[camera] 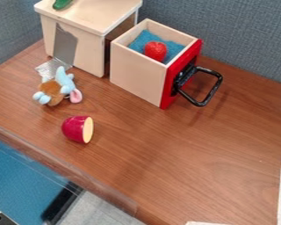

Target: Pick up the green thing and place it on the bottom right of the table

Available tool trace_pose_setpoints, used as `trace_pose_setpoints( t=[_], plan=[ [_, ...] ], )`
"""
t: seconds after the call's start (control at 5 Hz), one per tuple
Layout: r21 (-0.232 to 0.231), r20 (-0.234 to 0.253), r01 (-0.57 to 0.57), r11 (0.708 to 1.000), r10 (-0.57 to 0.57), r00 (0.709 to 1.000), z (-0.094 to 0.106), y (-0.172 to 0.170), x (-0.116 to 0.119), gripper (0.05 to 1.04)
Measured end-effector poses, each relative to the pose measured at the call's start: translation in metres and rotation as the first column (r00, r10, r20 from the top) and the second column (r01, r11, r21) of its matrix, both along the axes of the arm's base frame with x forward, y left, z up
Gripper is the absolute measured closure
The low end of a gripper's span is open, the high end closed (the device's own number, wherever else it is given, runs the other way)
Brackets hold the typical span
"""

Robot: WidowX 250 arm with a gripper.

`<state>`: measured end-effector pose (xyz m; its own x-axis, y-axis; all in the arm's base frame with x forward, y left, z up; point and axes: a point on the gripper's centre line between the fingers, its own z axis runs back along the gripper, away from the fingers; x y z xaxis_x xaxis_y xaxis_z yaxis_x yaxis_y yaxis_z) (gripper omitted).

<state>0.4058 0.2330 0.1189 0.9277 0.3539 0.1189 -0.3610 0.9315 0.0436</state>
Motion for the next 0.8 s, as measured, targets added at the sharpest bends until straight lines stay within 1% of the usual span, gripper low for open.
trace_pose_setpoints(
  t=[0.2,0.4,0.6,0.8],
  plan=[
    [-0.001,-0.020,-0.004,1.000,0.004,1.000,-0.009,0.003,0.002,0.129],
    [0.002,-0.010,0.002,1.000,-0.002,1.000,-0.013,0.003,0.004,0.406],
    [0.010,0.002,0.014,1.000,-0.014,1.000,-0.011,-0.007,0.005,0.700],
    [0.005,0.005,0.030,1.000,-0.030,1.000,-0.011,-0.028,0.001,0.753]
  ],
)
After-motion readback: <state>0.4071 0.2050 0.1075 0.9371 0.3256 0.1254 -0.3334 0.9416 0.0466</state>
